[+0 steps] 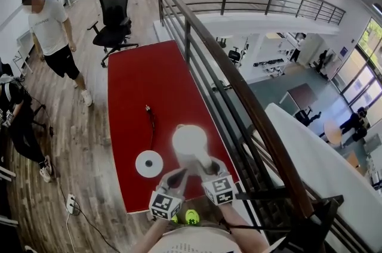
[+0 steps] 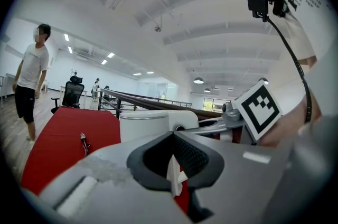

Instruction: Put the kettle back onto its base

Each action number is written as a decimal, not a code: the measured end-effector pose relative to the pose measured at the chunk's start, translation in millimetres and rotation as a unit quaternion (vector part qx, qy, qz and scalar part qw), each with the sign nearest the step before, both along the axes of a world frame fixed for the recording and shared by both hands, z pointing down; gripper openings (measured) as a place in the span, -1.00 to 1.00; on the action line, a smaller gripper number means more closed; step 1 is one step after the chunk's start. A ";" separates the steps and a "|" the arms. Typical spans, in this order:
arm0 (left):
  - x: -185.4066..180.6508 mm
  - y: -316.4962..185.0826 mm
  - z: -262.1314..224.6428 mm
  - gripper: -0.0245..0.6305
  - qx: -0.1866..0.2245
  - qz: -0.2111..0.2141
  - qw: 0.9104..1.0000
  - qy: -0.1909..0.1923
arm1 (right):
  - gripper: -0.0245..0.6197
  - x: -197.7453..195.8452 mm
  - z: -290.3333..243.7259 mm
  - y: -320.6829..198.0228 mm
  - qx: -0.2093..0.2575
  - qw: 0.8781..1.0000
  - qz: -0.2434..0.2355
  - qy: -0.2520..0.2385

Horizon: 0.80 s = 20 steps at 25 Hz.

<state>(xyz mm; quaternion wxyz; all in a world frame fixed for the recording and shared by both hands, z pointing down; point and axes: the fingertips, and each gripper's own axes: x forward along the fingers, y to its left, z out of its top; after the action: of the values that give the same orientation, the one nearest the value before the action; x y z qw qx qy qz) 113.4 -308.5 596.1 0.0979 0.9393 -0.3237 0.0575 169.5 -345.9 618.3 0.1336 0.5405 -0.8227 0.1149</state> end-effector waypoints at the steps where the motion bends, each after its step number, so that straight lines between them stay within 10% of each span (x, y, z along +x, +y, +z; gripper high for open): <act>1: 1.4 0.4 -2.4 -0.95 0.001 0.001 1.000 0.002 | -0.56 0.4 -2.4 0.4 0.000 1.000 -0.001 0.001; 20: 7.2 -2.0 -31.0 -0.95 0.034 -0.001 0.999 0.010 | -0.56 -9.8 -43.4 -4.3 0.036 0.999 -0.018 -0.001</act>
<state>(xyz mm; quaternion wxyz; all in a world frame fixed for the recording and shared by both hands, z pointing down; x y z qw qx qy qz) 120.5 -310.5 565.1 0.0694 0.9423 -0.3255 0.0365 159.7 -350.2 575.0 0.1154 0.5296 -0.8363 0.0831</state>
